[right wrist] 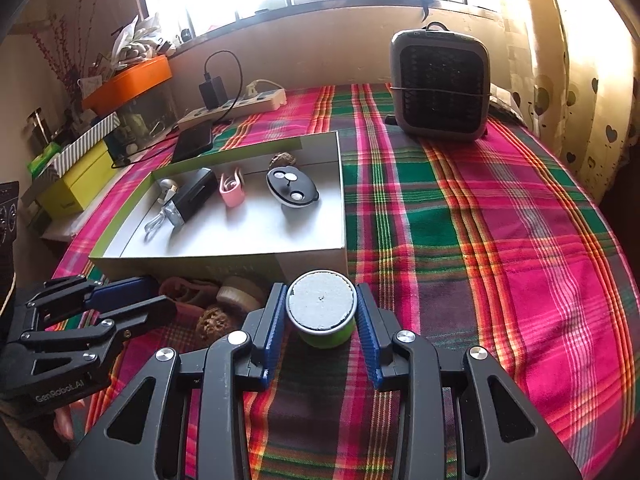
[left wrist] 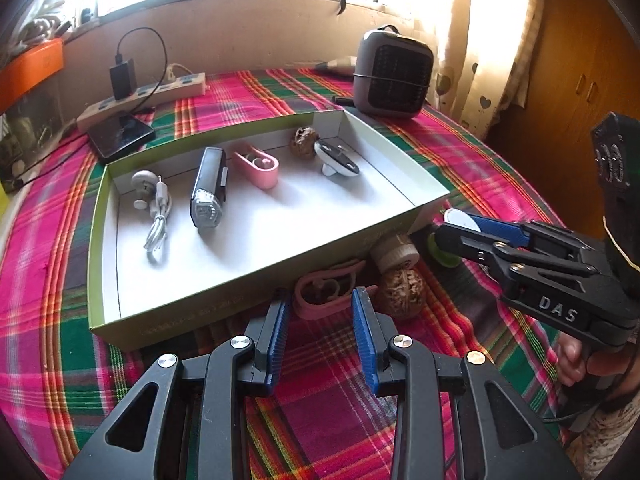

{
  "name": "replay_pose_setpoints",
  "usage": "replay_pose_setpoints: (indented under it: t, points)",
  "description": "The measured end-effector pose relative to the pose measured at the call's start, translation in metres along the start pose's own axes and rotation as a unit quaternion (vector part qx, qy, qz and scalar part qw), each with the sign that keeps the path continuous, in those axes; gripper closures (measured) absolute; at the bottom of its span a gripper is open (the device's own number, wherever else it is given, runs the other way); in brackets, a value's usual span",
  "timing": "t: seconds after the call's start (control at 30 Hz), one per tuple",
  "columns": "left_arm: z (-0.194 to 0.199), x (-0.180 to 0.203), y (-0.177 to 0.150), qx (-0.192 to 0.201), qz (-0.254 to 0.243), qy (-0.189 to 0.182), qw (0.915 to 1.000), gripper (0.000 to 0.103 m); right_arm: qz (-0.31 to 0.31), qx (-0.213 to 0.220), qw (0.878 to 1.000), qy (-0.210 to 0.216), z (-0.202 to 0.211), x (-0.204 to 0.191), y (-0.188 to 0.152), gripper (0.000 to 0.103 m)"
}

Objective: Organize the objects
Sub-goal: 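Move the right gripper to the green-and-white round container and close on it, then move the left gripper to the pink plastic loop and close on it while the right gripper holds the container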

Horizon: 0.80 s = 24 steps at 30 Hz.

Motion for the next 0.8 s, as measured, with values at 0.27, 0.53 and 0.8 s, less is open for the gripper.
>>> replay_pose_setpoints:
  t: [0.27, 0.53, 0.8]
  points:
    - [-0.001, 0.018, -0.006, -0.007, -0.008, -0.04, 0.9992, 0.072, -0.01, 0.001, 1.0, 0.005, 0.001, 0.004, -0.001, 0.067]
    - [0.0, 0.044, -0.014, -0.017, -0.036, -0.061, 0.9974, 0.072, -0.01, 0.001, 1.0, 0.005, 0.002, 0.005, -0.002, 0.067]
    - [0.001, 0.034, -0.012, -0.015, -0.029, -0.04, 0.9987, 0.072, -0.016, 0.001, 1.0, 0.004, 0.004, 0.011, -0.003, 0.067]
Point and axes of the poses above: each gripper's, at about its wrist camera, not at the fingertips, and z roughly against the way its jaws point, x to its right, y to its top, the point moved 10 cm from there along -z, roughly the way its jaws point, and after that the axes turned 6 degrees about -x, right-handed, at the moved point
